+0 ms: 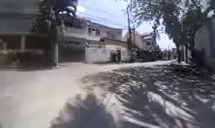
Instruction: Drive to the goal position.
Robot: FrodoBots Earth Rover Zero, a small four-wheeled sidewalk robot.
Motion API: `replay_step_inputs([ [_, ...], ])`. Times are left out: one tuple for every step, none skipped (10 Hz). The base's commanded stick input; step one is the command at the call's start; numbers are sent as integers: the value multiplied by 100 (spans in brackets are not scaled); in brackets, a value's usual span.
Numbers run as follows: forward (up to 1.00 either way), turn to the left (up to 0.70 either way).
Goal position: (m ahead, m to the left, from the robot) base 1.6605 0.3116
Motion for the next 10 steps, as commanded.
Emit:
replay_step_inputs([
  [85, 0],
  [85, 0],
  [85, 0],
  [85, 0],
  [85, -32],
  [85, -34],
  [85, -34],
  [85, -34],
  [85, -18],
  [85, 0],
])
